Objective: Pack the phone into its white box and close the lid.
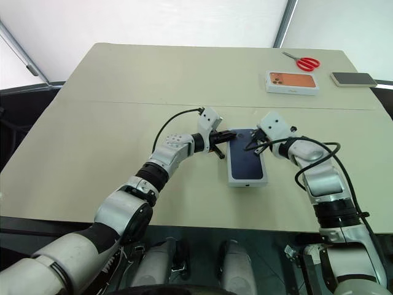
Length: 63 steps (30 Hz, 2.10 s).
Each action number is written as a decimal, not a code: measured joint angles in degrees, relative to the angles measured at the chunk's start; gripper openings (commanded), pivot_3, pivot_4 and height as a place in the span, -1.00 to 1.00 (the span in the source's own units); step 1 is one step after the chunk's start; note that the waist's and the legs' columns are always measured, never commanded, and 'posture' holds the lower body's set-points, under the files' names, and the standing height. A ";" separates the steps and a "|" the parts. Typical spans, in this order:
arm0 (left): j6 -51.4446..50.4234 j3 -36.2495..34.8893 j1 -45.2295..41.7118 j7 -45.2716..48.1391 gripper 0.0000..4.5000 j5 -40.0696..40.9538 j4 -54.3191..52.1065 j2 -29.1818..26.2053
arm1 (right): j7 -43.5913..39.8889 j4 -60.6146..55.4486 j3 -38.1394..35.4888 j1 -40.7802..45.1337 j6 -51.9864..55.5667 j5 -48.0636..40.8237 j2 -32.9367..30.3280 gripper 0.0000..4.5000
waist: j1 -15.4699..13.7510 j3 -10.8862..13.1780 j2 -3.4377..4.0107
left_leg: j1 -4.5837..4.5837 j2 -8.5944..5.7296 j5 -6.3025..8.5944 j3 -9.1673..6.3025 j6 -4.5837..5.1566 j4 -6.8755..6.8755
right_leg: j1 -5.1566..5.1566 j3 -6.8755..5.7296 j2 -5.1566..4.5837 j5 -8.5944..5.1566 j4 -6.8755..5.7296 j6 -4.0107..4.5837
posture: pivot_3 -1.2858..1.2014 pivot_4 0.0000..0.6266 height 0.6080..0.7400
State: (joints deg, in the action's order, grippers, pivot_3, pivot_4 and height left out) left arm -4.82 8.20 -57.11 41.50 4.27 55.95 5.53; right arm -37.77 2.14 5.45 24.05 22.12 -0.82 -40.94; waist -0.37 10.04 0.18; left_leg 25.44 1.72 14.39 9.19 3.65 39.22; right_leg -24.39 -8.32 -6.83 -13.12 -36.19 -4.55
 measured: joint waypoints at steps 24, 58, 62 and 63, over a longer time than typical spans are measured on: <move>-20.65 5.53 19.45 16.98 -0.89 6.60 -34.25 -7.36 | -15.97 -16.61 -4.01 -9.46 12.79 -11.75 -6.75 -1.00 | 0.02 -0.27 -0.19 | 0.01 0.06 0.23 -0.13 0.33 -0.01 | -0.02 0.04 -0.21 0.01 0.07 0.07 | 0.03 -0.52 0.96; -20.92 -18.69 40.67 14.34 1.00 18.52 -51.79 -42.67 | -20.33 -2.69 -15.89 -11.47 -7.68 -15.31 -9.27 0.99 | 0.03 -0.18 -0.06 | 0.04 0.04 0.12 -0.04 -0.24 -0.12 | -0.12 0.10 -0.22 -0.05 0.09 0.14 | 0.03 -0.52 0.96; -21.26 -21.60 44.42 14.51 1.00 19.95 -52.79 -45.70 | -21.61 1.52 -18.50 -13.36 -8.71 -15.70 -11.24 0.99 | -0.08 -0.16 -0.03 | 0.03 0.02 0.13 -0.04 -0.25 -0.14 | -0.21 0.11 -0.29 -0.12 0.12 0.27 | 0.03 -0.52 0.96; -21.28 -22.37 45.51 14.52 1.00 20.14 -52.90 -46.07 | -21.67 2.73 -19.28 -13.58 -9.03 -15.68 -11.55 0.99 | -0.07 -0.14 0.00 | 0.03 0.02 0.13 -0.04 -0.25 -0.15 | -0.29 0.11 -0.30 -0.12 0.12 0.28 | 0.03 -0.52 0.96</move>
State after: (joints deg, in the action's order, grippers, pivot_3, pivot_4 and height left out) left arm -26.09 -14.16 -11.60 56.02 24.41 3.05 -40.54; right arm -59.44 4.87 -13.83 10.47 13.08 -16.50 -52.49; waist -0.44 9.89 0.17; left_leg 25.47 1.75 14.53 9.15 3.40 39.07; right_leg -24.68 -8.21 -7.13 -13.25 -36.07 -4.28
